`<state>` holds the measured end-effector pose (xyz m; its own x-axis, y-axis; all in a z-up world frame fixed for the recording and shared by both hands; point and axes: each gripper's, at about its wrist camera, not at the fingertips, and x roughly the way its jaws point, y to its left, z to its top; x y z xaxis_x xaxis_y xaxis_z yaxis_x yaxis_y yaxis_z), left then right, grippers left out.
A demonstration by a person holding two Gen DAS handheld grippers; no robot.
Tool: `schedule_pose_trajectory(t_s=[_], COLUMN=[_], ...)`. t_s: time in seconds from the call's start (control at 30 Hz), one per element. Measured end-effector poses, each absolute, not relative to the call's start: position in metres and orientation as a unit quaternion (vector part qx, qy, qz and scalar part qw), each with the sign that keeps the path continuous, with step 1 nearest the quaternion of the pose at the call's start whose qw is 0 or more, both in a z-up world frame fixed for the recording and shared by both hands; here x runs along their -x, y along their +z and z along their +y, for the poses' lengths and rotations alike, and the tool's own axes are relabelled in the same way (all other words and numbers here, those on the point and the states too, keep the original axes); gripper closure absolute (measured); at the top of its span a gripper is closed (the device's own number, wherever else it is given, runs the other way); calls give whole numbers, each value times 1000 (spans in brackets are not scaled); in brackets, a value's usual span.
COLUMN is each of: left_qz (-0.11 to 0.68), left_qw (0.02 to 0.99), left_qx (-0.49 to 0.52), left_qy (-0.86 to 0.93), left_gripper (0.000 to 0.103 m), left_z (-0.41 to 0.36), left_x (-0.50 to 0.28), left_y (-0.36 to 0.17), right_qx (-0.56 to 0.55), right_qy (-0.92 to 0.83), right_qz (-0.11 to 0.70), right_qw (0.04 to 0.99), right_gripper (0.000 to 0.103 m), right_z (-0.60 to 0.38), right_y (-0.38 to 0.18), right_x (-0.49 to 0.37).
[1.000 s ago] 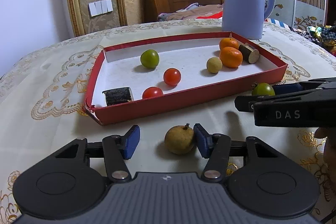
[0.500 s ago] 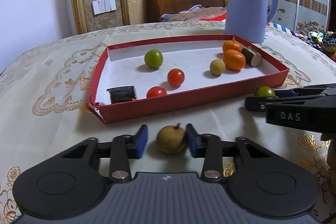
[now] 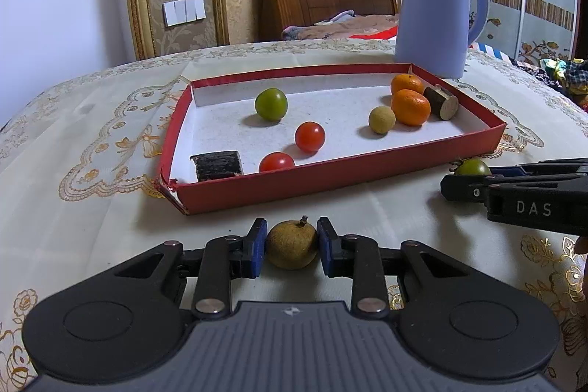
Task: Organize fruits
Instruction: 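Close the right tool on the large green tomato while the left tool grasps the brown pear, then carry the brown pear and green tomato over the red box with both tools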
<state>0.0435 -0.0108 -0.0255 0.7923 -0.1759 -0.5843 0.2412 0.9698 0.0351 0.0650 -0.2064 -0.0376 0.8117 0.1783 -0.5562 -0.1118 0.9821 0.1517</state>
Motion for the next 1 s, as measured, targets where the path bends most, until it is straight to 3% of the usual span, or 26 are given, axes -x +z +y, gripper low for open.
schedule_pose_trajectory(t_s=[1.0], left_qz=[273], left_qw=[958], left_qx=[-55], left_qy=[-65], left_gripper=[74], left_z=[-30], left_x=[-80], left_y=[7], right_qx=[-2], right_qy=[67], right_qz=[258], right_qw=[964], right_gripper=[72], right_z=[-196], right_y=[0], right_x=[-89])
